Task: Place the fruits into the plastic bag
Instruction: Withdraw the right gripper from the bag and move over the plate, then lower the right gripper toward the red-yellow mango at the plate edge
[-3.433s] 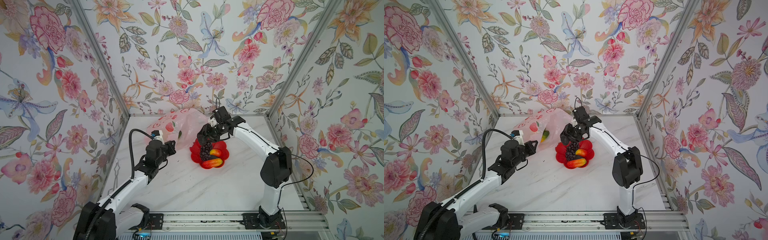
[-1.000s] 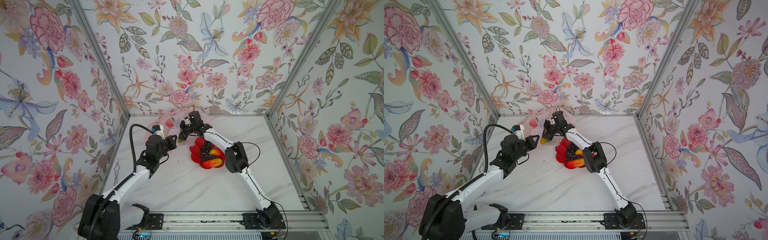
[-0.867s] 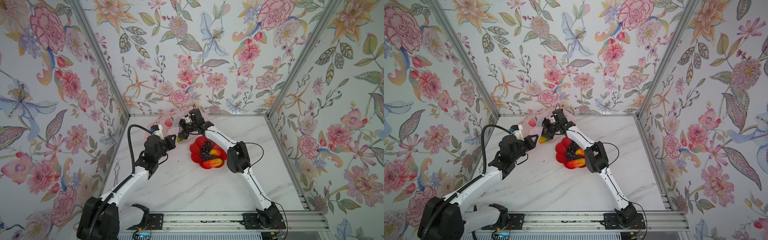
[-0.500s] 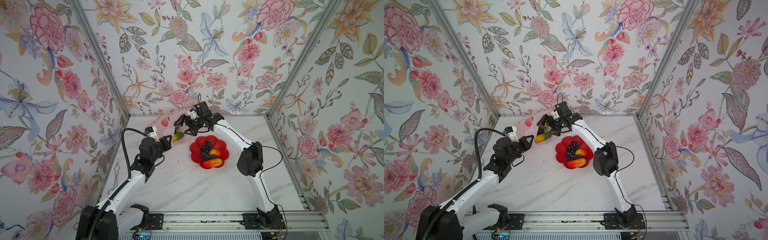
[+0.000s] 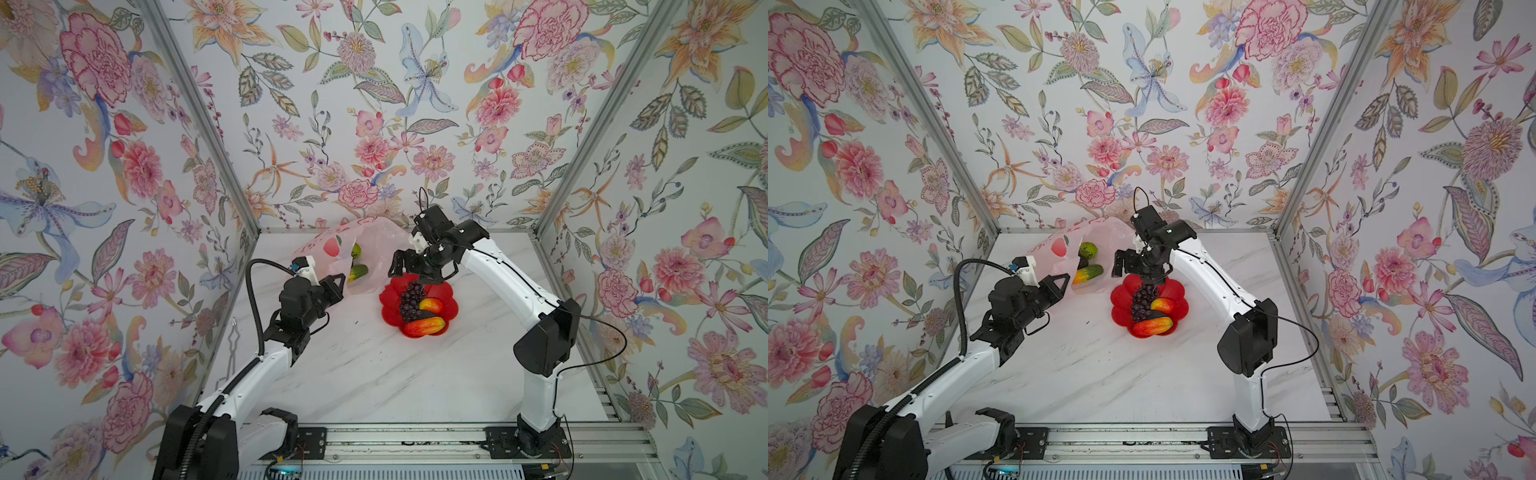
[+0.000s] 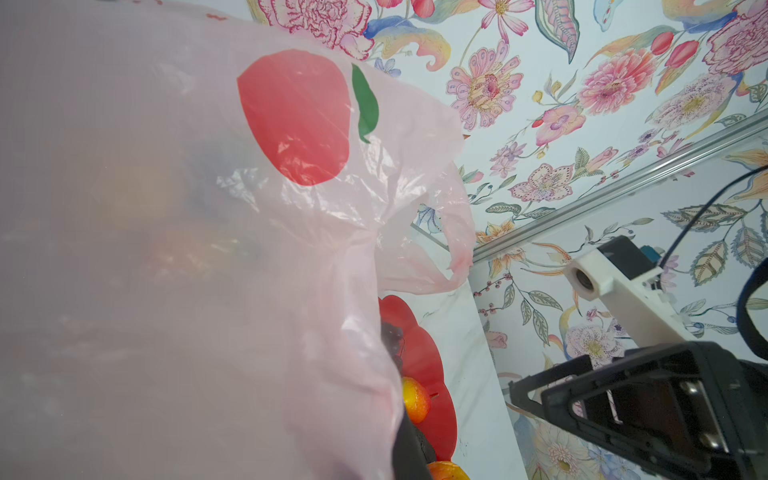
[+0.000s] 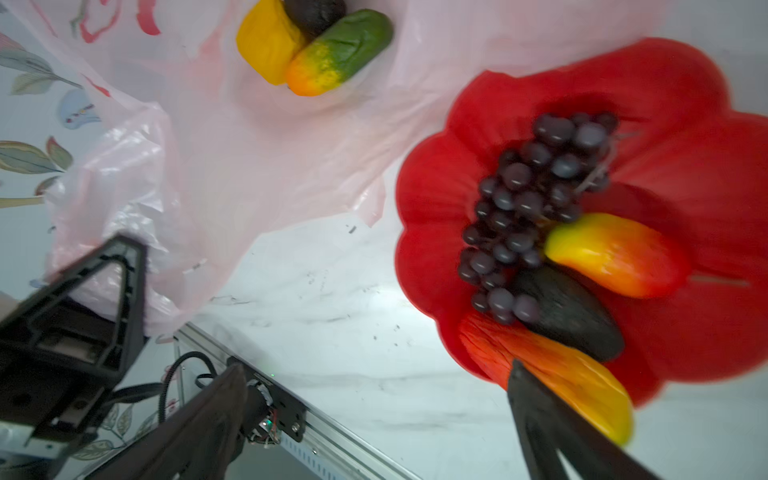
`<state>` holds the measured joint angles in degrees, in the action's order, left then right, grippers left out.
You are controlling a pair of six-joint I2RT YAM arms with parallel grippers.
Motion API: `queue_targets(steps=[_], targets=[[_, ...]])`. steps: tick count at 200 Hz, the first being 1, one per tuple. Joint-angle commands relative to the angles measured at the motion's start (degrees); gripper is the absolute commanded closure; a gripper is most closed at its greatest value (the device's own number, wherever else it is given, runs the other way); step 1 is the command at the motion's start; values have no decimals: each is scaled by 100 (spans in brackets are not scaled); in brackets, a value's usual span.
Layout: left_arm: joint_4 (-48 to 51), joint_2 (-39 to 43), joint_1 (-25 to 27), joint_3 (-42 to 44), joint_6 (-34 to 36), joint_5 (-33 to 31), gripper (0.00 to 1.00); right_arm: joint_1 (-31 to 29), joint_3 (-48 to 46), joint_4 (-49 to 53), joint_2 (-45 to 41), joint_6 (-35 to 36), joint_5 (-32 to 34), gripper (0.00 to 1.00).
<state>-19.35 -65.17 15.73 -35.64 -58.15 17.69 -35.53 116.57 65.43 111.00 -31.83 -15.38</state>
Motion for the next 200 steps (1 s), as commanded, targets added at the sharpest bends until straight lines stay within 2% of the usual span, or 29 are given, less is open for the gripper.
queue_targets(steps=[1, 27, 67, 140, 200], targets=[[-139, -83, -60, -110, -46, 154, 100, 89, -367, 1255, -114, 631, 645, 1], [-147, -84, -67, -97, -56, 140, 100, 116, -786, 1492, -327, 744, 831, 1], [-101, 4, -75, -35, -91, 118, 100, 152, -1423, 1419, -494, 480, 582, 0], [60, 12, -87, -123, -41, 173, 100, 159, -2875, 167, -1321, -694, -49, 0], [212, 74, -108, -181, 14, 217, 100, 567, -4184, -979, -2088, -1470, -682, 2]])
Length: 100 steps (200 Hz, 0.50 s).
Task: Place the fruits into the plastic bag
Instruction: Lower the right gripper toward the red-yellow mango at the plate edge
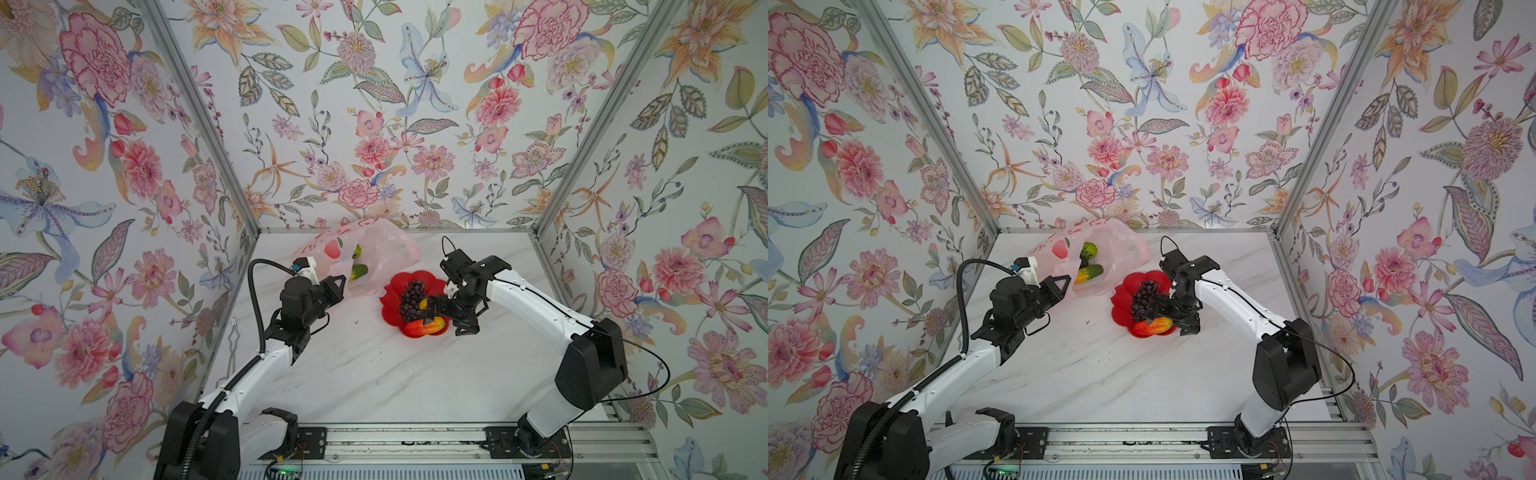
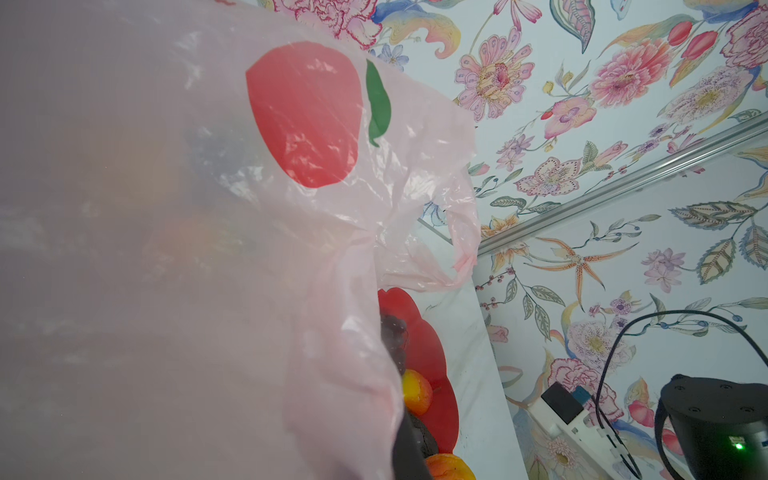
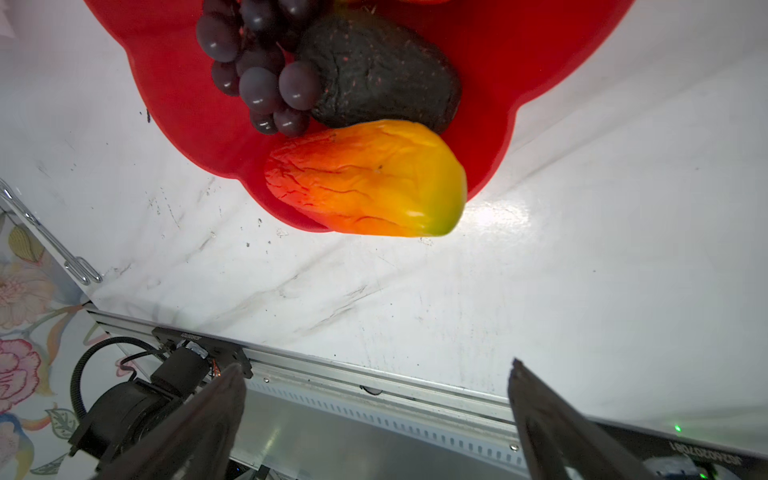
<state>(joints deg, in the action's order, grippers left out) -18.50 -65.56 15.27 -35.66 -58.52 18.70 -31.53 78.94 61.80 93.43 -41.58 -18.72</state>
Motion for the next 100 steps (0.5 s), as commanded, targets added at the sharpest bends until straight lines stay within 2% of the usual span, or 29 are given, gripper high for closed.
queue_targets(steps=[1, 52, 100], targets=[[123, 113, -65, -179, 51, 117, 100, 174, -443, -638, -341, -506, -354, 2], [224, 149, -67, -134, 69, 134, 100, 427, -1461, -1472, -873, -947, -681, 8], [160, 284, -76, 57, 2, 54, 100, 494, -1816, -1824, -989, -1018, -686, 12]])
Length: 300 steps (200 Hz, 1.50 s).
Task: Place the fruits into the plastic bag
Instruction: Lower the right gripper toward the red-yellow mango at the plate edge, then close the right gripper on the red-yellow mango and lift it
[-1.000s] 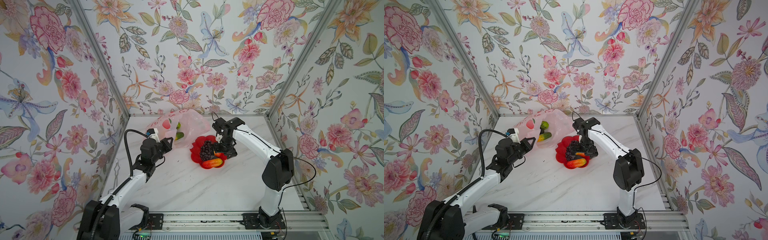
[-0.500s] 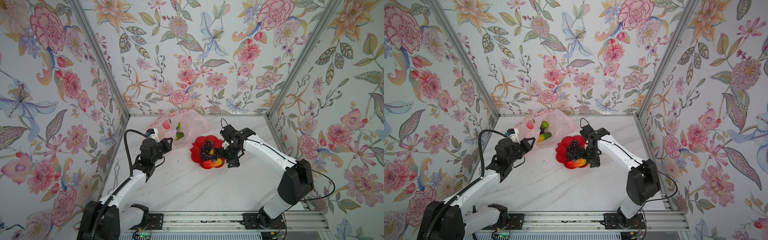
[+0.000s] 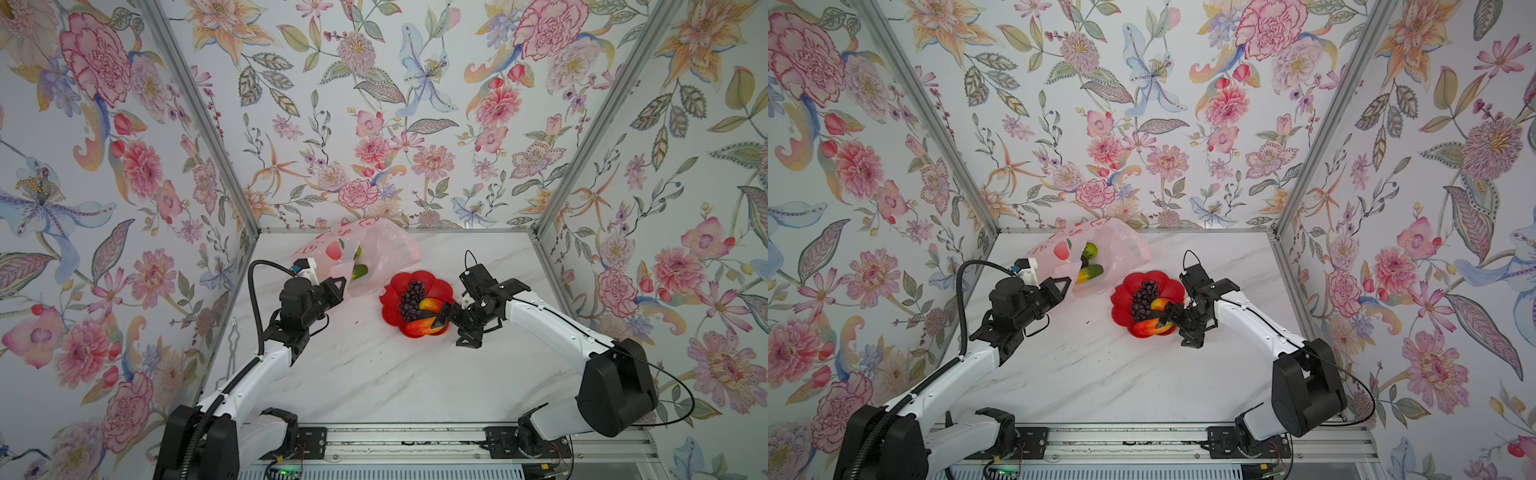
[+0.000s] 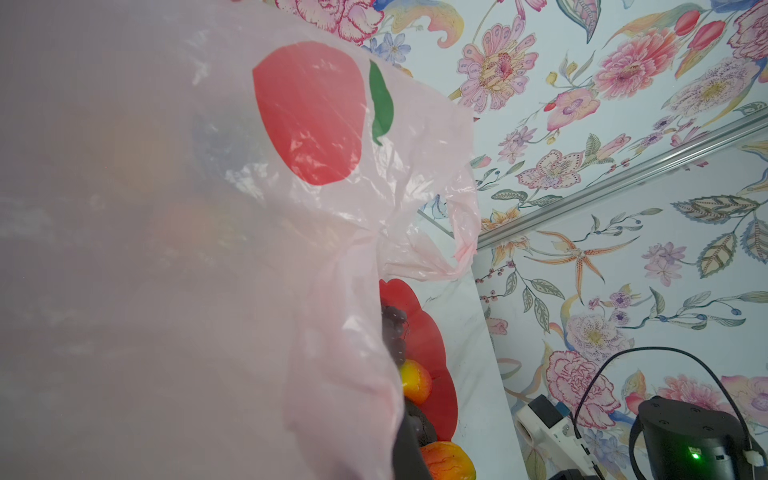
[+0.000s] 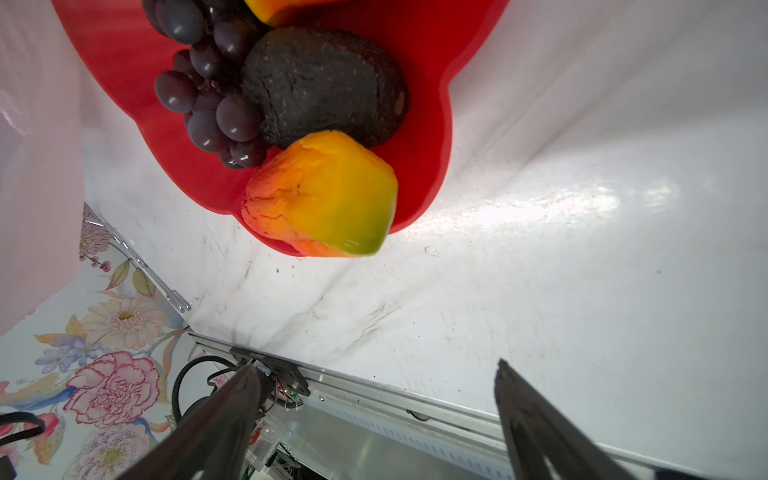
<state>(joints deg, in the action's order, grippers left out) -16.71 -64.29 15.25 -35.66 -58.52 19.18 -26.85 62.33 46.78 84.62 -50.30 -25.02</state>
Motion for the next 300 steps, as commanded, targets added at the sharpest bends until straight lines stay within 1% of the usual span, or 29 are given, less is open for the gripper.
queue_targets(steps=[1, 52, 74, 127, 159, 223, 247, 300], targets=[[-22, 160, -74, 63, -4, 6, 100, 29, -166, -329, -110, -151, -61, 12], [-142, 250, -72, 206, -122, -14, 100, 27, -573, -719, -181, -320, -56, 15], [-164, 257, -69, 219, -142, -2, 100, 22, -607, -860, -117, -358, -59, 16], [-212, 316, -65, 302, -181, -37, 100, -39, -467, -1089, -24, -460, 4, 21], [-255, 364, -71, 372, -221, -81, 100, -13, -369, -1244, 200, -451, -13, 24], [-251, 391, -74, 382, -214, -116, 100, 44, -15, -1333, 598, -322, 30, 37], [-237, 411, -74, 417, -221, -142, 100, 81, 49, -1369, 741, -264, 27, 40], [-229, 408, -74, 423, -221, -178, 100, 154, 74, -1521, 949, -236, 27, 41]])
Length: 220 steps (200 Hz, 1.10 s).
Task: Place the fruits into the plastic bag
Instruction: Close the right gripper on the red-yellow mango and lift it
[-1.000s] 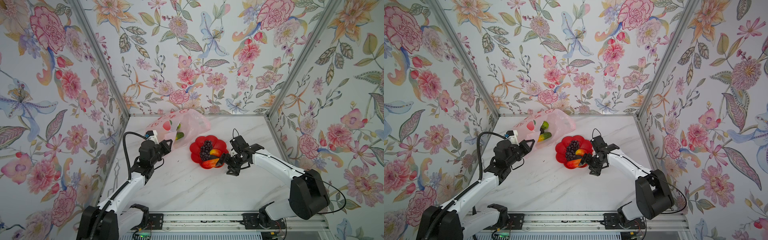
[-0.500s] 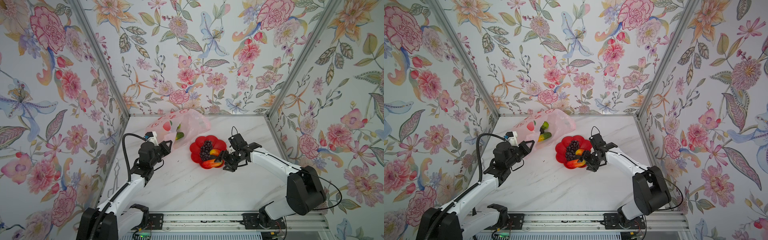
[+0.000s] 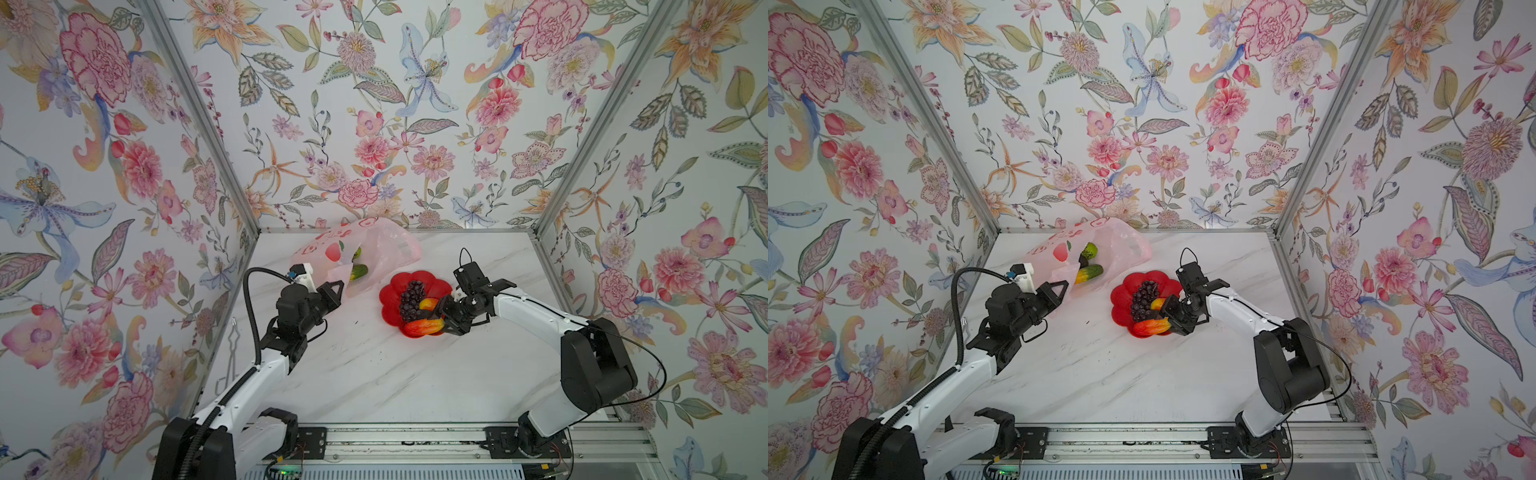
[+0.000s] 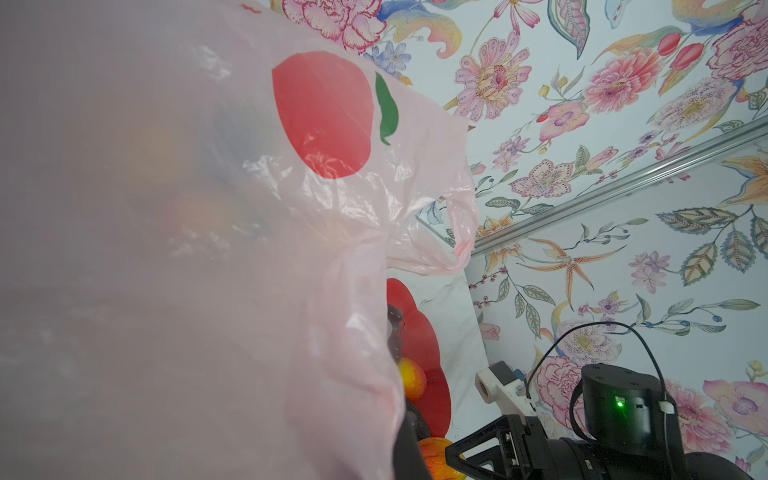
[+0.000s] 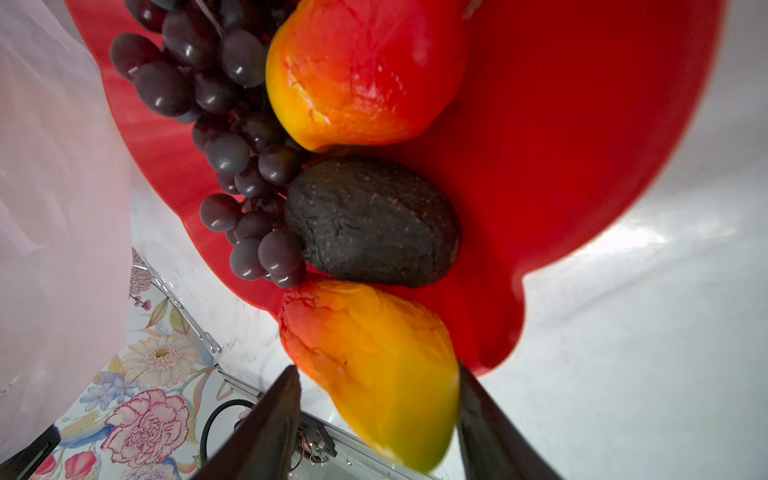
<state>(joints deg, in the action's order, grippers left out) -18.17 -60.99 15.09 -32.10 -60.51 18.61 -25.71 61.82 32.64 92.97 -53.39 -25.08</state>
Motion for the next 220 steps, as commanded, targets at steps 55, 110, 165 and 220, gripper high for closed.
queue_targets(steps=[55, 110, 165, 220], targets=[[-30, 111, -63, 68, -22, -161, 100, 31, 249, -313, 365, 38, -36, 44], [-33, 116, -59, 86, -22, -171, 100, 31, 313, -408, 402, 37, -85, 66], [-54, 96, -63, 81, -13, -154, 100, 31, 278, -413, 258, -9, -67, 81], [-44, 122, -75, 91, -22, -121, 100, 109, 269, -410, 10, -97, -96, 86]])
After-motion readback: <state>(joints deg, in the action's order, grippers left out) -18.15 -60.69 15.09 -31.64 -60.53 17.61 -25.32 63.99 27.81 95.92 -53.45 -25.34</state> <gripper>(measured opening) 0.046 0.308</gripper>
